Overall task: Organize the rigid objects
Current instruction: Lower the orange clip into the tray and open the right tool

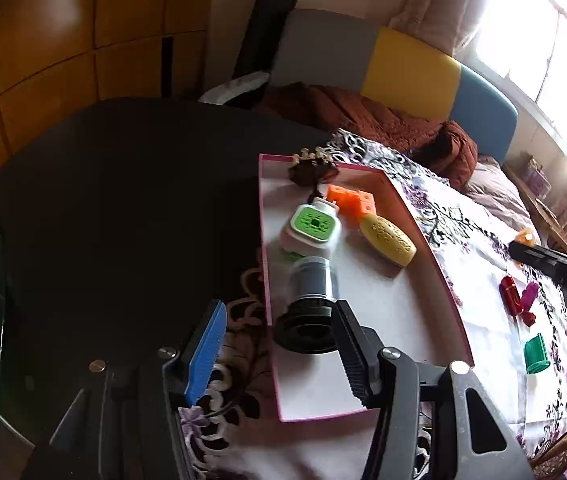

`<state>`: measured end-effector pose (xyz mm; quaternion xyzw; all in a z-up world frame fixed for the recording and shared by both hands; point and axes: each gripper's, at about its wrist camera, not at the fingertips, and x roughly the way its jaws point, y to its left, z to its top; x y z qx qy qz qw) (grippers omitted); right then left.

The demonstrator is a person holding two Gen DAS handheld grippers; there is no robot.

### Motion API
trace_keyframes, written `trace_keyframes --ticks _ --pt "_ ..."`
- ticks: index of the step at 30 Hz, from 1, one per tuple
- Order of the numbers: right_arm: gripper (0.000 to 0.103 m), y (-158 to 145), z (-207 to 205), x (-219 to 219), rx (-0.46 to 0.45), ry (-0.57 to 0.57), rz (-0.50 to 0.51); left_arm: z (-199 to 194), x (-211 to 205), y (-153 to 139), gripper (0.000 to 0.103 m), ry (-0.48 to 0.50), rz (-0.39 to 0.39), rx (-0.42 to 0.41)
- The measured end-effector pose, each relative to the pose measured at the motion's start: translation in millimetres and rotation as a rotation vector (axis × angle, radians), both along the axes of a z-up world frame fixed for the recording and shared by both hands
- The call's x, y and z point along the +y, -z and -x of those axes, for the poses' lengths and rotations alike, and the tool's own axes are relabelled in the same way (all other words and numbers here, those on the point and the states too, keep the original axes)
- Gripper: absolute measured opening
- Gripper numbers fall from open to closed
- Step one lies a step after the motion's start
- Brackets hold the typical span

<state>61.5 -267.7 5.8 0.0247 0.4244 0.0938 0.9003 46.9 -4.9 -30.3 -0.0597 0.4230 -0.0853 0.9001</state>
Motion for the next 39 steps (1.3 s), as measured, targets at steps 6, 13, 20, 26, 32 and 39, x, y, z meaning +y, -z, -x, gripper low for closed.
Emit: trace_keyframes --ticks 6,13,20,26,32,39 --pt "0.066 33.0 -20.1 87.1 0.109 -0.186 -0.026 0.5 16.6 3.0 0.055 -0.038 0.005 0.004" --pt "0.066 80.1 -68.7 122.8 0.227 -0.157 -0.01 -2.1 20.9 8.3 0.055 -0.047 0.009 0.017" --pt "0.067 85.2 -83.7 131.5 0.216 -0.134 -0.007 -2.1 19.0 10.8 0.055 -0.04 -0.003 0.019" --pt "0.078 74.9 -63.6 121.2 0.172 -0.146 -0.021 -2.0 18.4 10.7 0.055 -0.047 -0.003 0.017" --pt "0.079 63.6 -49.6 111.0 0.126 -0.149 -0.012 1.6 14.8 7.1 0.055 -0.04 -0.009 0.006" --pt "0.079 51.8 -28.4 105.3 0.062 -0.137 0.02 7.2 7.5 1.2 0.055 -0.018 -0.026 -0.011"
